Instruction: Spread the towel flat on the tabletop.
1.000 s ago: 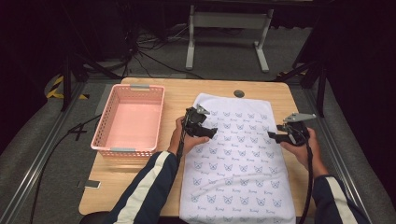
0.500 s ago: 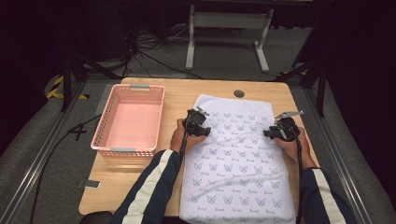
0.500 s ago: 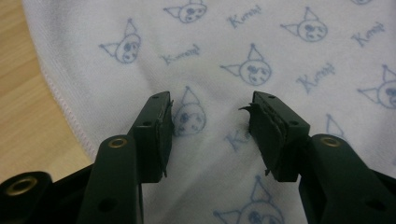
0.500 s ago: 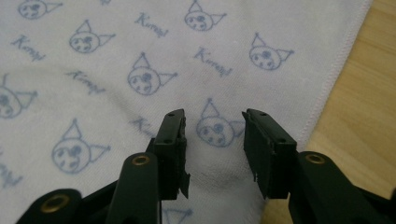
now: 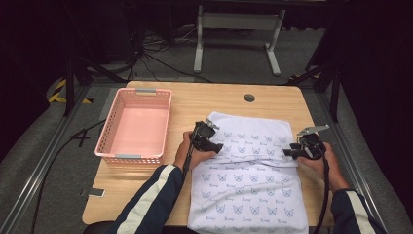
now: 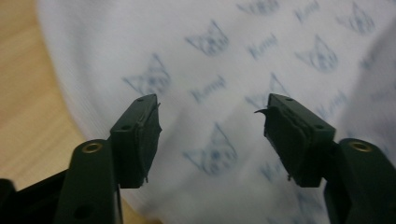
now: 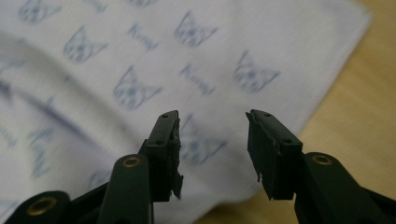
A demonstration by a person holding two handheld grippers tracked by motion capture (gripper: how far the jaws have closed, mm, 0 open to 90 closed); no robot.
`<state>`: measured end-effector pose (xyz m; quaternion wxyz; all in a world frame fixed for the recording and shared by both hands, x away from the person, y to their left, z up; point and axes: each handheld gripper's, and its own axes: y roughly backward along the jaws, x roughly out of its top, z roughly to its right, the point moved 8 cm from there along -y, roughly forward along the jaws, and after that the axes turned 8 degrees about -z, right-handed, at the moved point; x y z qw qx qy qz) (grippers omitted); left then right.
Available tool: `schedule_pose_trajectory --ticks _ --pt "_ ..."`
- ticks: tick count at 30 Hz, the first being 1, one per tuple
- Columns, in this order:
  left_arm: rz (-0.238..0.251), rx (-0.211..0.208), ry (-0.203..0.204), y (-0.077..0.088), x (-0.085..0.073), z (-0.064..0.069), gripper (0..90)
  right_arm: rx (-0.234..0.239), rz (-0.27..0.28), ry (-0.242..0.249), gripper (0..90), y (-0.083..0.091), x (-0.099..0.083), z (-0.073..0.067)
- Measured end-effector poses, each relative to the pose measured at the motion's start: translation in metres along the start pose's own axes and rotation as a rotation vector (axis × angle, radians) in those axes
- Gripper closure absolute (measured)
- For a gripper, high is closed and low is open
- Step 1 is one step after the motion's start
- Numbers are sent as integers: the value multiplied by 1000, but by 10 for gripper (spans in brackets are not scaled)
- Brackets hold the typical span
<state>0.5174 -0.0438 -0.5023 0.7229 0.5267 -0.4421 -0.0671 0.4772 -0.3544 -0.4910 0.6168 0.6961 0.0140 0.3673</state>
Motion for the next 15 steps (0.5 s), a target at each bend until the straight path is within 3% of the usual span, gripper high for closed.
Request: schedule_pose_trajectory --ticks 2,3,5,6,7,8,10,11,13,15 --pt "28 27 35 -6 9 -9 316 -29 41 -44 538 -1 14 12" --pt "32 55 51 -10 12 -15 311 -60 56 -63 537 -3 21 20" --pt "33 70 97 -16 13 -27 297 -69 73 -93 528 -8 31 30" --pt "30 93 114 -20 14 -33 307 -101 74 -96 522 -11 35 35" --pt "25 96 121 -21 14 -40 303 -119 75 -102 517 -14 38 39" --pt "35 87 157 -24 14 -46 304 -122 84 -109 512 -17 41 42" --pt "21 92 169 -28 13 -53 305 -141 84 -137 521 -24 45 52" --pt "26 97 175 -29 14 -56 306 -130 84 -156 522 -27 46 54" --pt "37 116 179 -30 14 -59 315 -143 103 -149 526 -29 50 57" --pt "27 128 164 -31 15 -58 327 -141 93 -182 518 -34 53 60"
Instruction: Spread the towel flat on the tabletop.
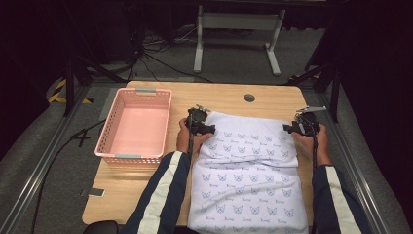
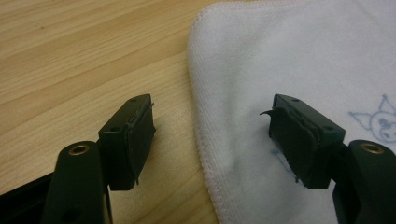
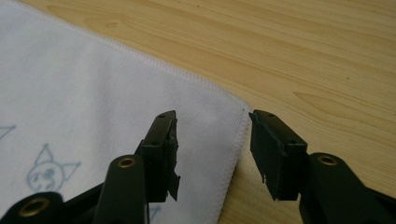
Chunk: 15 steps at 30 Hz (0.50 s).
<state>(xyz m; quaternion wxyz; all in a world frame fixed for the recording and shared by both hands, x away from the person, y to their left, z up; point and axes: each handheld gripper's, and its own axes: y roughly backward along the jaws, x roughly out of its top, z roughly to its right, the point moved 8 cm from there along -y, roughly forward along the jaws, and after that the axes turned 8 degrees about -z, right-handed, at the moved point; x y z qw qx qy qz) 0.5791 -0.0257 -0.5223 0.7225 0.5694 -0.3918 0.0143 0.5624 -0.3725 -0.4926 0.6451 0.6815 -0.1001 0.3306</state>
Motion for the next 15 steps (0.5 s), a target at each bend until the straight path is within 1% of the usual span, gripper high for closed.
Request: schedule_pose_trajectory --ticks 1,2,3,4,5,7,8,9,10,11,12,13,14,15 --pt "6 -1 0 0 0 2 353 -8 -1 -4 515 -3 2 2" --pt "10 -2 -15 0 1 3 374 -8 -5 -15 504 -4 3 2" --pt "14 -6 -9 0 1 3 393 -18 -10 -22 480 -7 4 4" --pt "14 -6 -9 0 1 3 397 -27 -22 -29 471 -9 4 6" --pt "24 -4 -22 0 1 2 397 -27 -22 -29 471 -9 4 6" --pt "13 -30 -44 1 0 4 449 -40 -31 -53 442 -13 5 9" --pt "9 -39 -55 2 0 6 529 -30 -41 -70 442 -16 3 10" --pt "-5 -51 -76 3 0 7 584 -31 -47 -75 430 -18 3 10" --pt "-15 -71 -93 4 0 9 677 -31 -47 -75 430 -20 2 11" --pt "-26 -83 -104 4 0 11 746 -15 -42 -96 430 -20 2 11" --pt "-37 -89 -108 5 0 11 779 -16 -38 -93 429 -20 1 12" --pt "-41 -98 -99 5 0 10 794 -14 -37 -90 434 -20 1 12" --pt "-44 -114 -90 5 0 10 830 -5 -41 -90 444 -20 1 11" --pt "-46 -112 -98 5 0 10 847 -1 -44 -84 464 -19 1 11"
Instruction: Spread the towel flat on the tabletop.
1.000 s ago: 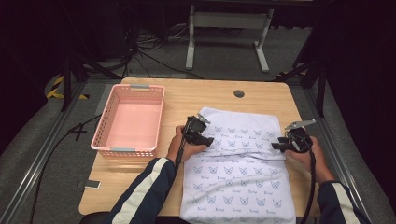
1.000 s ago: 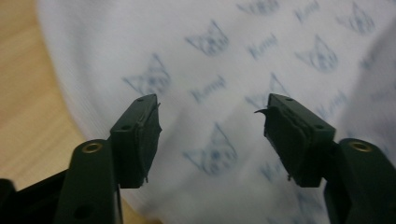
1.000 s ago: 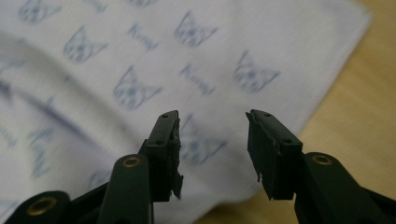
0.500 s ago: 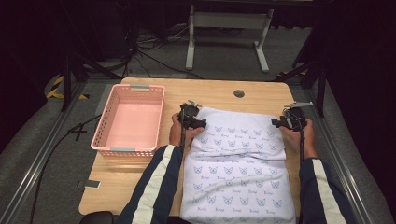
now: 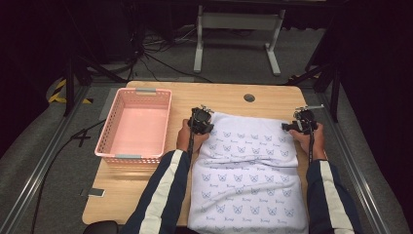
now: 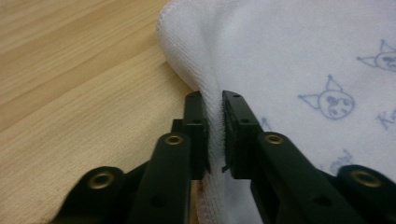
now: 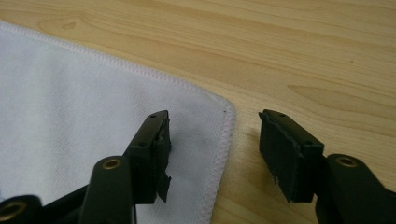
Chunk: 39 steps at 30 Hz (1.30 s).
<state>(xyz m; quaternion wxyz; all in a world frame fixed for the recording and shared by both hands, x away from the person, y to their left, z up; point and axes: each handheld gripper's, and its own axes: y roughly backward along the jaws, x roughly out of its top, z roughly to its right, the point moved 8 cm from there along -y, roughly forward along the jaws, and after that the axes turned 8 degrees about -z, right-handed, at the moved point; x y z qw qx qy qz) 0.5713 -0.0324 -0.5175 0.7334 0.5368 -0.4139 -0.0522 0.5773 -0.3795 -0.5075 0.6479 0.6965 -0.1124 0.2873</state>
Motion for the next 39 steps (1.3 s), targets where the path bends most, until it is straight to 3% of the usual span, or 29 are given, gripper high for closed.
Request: schedule_pose_trajectory --ticks 5,11,12,14,16,20,26,28,29,30,33,35,37,39 --pt "-19 17 -25 1 0 1 865 57 -18 31 821 3 0 -9" --pt "2 44 -5 6 6 1 866 41 -29 45 861 4 1 -12" --pt "25 37 15 10 10 2 867 46 -17 49 863 7 2 -13" --pt "45 39 13 18 16 4 868 71 16 52 863 16 7 -16" --pt "68 49 -7 30 23 10 868 88 42 84 863 27 10 -20" --pt "125 27 -42 53 31 25 867 137 103 129 863 53 14 -31" --pt "212 19 -140 98 29 44 867 204 191 242 863 99 4 -57" --pt "218 2 -168 112 24 50 867 239 225 251 863 114 0 -63" --pt "225 11 -194 120 20 52 867 269 259 282 863 131 -7 -69" --pt "242 4 -202 126 17 55 867 269 259 282 863 131 -7 -69" --pt "280 -26 -264 152 -4 66 867 315 294 332 863 154 -24 -79" --pt "267 -28 -295 158 -19 72 867 336 306 350 863 164 -35 -83" --pt "269 -49 -342 164 -36 80 867 373 313 377 863 173 -49 -88" --pt "259 -80 -363 167 -56 89 867 400 305 404 862 180 -69 -94"
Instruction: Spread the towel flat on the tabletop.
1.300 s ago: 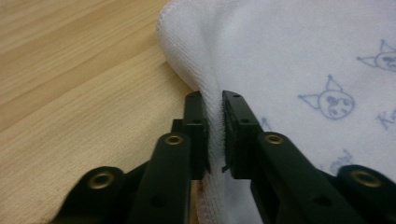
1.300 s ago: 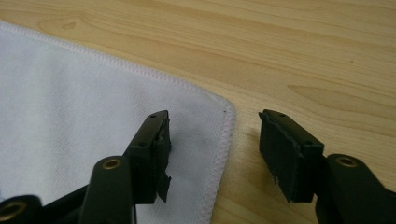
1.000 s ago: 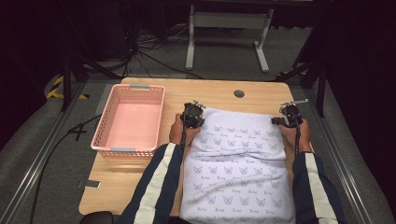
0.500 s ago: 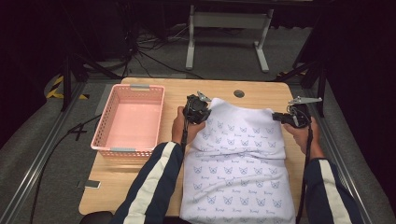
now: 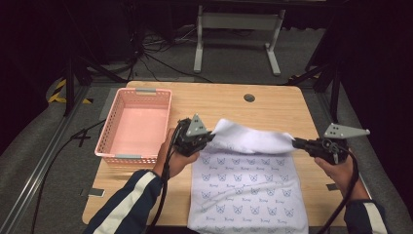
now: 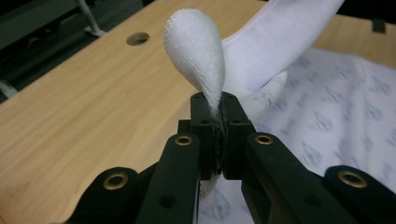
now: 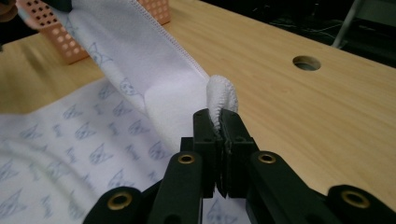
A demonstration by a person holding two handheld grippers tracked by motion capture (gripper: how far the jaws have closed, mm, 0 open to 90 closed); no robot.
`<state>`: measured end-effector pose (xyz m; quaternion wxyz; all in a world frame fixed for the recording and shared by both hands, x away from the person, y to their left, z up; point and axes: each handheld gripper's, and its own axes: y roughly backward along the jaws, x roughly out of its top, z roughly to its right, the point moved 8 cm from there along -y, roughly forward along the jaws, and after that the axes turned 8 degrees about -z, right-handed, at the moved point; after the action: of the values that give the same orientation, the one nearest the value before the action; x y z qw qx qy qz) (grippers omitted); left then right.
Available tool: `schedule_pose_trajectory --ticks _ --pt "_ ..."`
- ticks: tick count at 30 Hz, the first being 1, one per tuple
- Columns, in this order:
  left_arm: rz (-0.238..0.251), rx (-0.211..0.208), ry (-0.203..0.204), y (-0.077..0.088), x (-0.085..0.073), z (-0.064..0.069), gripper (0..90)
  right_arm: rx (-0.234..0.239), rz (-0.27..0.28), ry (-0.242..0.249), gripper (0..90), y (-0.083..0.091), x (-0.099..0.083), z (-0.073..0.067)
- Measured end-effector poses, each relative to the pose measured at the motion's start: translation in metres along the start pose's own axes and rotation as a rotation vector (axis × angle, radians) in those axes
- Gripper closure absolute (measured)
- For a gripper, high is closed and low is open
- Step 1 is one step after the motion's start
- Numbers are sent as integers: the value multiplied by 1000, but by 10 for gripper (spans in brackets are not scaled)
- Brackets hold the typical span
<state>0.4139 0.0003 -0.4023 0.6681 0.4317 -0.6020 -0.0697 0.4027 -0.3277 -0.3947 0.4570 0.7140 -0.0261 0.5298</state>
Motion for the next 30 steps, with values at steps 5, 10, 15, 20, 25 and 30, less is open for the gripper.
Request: schedule_pose_trajectory --ticks 5,10,15,20,25,30 --pt "-54 -108 -33 5 -51 43 863 102 -52 58 861 5 -36 -39" --pt "-199 -176 -92 -11 -95 80 863 197 -203 112 860 -4 -88 -73" --pt "-299 -149 -107 -36 -113 86 863 203 -358 128 859 -20 -123 -85" --pt "-302 -91 -85 -52 -104 67 865 152 -367 105 860 -30 -123 -76" --pt "-326 54 -94 -84 -79 31 867 21 -343 88 862 -47 -109 -46" --pt "-355 130 -67 -108 -60 -5 867 -77 -327 61 862 -65 -93 -9"
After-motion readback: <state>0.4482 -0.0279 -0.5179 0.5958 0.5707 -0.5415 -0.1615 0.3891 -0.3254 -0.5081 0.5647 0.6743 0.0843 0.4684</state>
